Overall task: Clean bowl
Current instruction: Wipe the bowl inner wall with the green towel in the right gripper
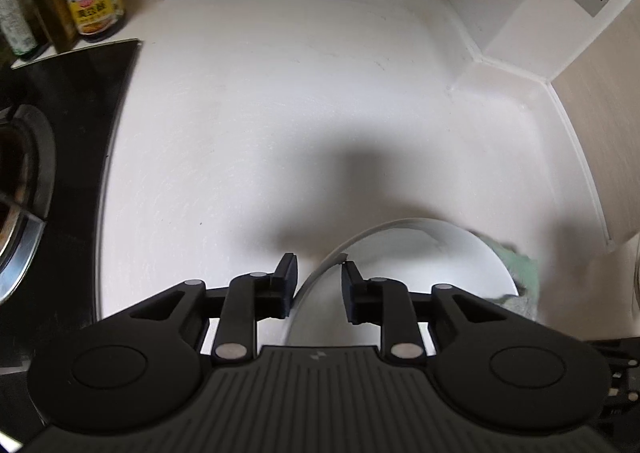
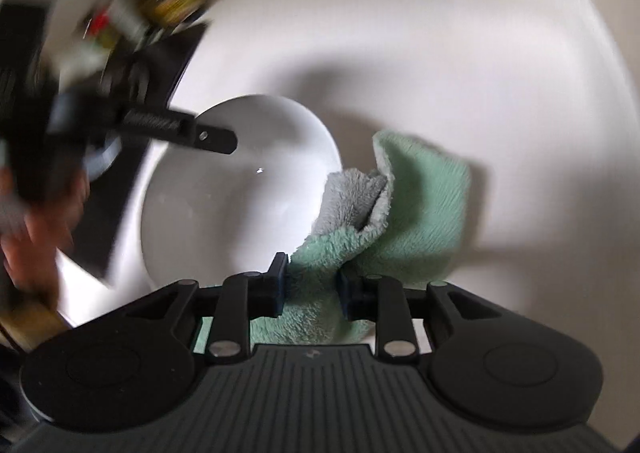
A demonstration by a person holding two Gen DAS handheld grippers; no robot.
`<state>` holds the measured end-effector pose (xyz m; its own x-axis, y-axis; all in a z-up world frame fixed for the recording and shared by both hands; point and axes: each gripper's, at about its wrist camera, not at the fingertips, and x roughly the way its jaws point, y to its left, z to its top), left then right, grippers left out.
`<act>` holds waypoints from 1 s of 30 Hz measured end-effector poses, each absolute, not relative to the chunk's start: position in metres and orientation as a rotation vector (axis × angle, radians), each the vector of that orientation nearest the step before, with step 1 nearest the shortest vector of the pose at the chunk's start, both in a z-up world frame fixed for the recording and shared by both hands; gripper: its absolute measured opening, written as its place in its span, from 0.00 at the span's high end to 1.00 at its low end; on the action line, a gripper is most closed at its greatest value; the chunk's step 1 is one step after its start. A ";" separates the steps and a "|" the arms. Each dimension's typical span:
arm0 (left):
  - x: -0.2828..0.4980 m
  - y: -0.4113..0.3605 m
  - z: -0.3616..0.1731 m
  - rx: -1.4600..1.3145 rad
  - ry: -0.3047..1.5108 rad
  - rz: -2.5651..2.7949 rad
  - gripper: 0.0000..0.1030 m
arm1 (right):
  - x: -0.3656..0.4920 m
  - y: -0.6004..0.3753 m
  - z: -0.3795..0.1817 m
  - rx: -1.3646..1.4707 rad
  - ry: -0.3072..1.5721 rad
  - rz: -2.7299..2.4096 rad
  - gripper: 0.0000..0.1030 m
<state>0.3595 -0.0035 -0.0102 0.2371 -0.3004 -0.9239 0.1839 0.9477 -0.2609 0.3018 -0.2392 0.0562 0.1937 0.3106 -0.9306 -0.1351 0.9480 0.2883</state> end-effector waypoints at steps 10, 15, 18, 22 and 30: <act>0.337 0.021 -0.016 -0.118 1.365 -0.458 0.92 | 0.387 -0.203 0.038 -0.282 1.390 0.551 0.87; 0.326 0.027 -0.019 -0.221 1.336 -0.368 0.95 | 0.389 -0.200 0.040 -0.252 1.380 0.471 0.88; 0.322 0.020 -0.016 -0.197 1.282 -0.277 0.94 | 0.368 -0.217 0.045 -0.064 1.362 0.345 0.87; 0.318 0.005 -0.015 -0.171 1.238 -0.191 0.89 | 0.316 -0.236 0.045 0.269 1.359 0.171 0.82; 0.308 -0.001 -0.010 -0.127 1.237 -0.160 0.93 | 0.290 -0.225 0.033 0.268 1.313 0.237 0.78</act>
<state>0.3081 -0.0013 -0.0105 0.3192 -0.1897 -0.9285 0.0522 0.9818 -0.1826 0.2897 -0.2247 0.0331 0.2391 0.3209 -0.9164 -0.0203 0.9453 0.3256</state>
